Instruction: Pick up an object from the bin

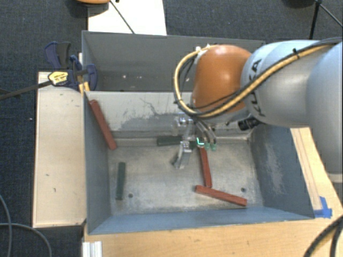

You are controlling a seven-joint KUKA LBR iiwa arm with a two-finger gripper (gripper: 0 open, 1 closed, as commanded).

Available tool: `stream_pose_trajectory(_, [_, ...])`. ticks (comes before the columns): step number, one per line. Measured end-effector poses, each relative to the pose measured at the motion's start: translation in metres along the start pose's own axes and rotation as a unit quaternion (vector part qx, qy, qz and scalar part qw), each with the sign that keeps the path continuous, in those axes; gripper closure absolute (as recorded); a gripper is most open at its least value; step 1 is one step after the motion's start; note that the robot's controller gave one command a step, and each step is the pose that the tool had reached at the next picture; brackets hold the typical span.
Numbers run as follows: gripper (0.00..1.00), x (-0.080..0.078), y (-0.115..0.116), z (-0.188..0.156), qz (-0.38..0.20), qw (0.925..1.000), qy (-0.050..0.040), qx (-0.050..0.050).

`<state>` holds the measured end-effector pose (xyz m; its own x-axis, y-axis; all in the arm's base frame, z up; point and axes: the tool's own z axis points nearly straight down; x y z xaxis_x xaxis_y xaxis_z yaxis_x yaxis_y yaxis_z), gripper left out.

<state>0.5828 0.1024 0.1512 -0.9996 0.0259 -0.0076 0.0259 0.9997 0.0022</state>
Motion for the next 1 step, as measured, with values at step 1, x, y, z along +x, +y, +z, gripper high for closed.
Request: stream_pose_trajectory(1, [0.00, 0.0070, -0.0166, 0.0667, 0.016, 0.9999, 0.0023, 0.001])
